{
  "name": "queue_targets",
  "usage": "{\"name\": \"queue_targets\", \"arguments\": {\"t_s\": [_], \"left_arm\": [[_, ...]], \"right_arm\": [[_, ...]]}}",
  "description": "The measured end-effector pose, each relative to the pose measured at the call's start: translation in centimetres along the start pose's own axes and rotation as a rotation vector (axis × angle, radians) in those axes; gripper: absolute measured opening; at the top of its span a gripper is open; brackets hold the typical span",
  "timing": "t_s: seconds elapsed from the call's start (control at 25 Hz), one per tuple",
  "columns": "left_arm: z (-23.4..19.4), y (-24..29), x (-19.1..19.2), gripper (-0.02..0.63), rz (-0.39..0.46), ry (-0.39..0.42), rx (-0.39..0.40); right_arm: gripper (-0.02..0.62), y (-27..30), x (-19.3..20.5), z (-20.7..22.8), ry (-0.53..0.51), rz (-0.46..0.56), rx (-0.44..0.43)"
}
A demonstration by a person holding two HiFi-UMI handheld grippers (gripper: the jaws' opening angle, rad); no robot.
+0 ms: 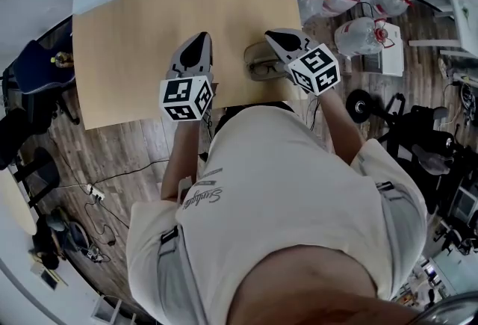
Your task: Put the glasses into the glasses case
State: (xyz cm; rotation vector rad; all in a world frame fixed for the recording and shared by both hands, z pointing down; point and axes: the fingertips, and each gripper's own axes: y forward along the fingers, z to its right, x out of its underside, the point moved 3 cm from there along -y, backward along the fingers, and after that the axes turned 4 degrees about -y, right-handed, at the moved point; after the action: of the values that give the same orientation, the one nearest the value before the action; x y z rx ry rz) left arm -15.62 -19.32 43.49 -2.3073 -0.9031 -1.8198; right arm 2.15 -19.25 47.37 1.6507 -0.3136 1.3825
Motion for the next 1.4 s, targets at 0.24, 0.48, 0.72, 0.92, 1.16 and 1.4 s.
{"name": "queue_targets", "arguments": {"t_s": [0.24,0.48,0.72,0.92,1.16,1.4], "left_arm": [[-0.2,-0.9,-2.3,0.015,0.045,0.003,-0.011],[0.2,-1.5,-4.1,0.015,0.057,0.027,0.001],[1.4,-2.1,-6.0,0.015,0.072,0.078,0.019],[1.6,-2.2,-8.0,0.015,0.103,0.118,0.023],[1.9,-2.2,-9.7,0.015,0.123,0.151,0.026],[2.3,-1.9,-11.1,0.015,0.141,0.17,0.037]], "right_arm": [[-0.005,-1.3,-2.8,-0.5,0.053,0.1,0.017],[-0.005,-2.3,-6.0,-0.8,0.011,0.172,0.035],[-0.005,-3.5,-8.7,-0.4,-0.02,0.237,0.058],[-0.005,-4.5,-11.3,-0.5,-0.06,0.298,0.072],[-0.005,-5.6,-13.1,0.0,-0.083,0.348,0.106],[-0.005,-6.6,-14.3,0.9,-0.085,0.387,0.137]]}}
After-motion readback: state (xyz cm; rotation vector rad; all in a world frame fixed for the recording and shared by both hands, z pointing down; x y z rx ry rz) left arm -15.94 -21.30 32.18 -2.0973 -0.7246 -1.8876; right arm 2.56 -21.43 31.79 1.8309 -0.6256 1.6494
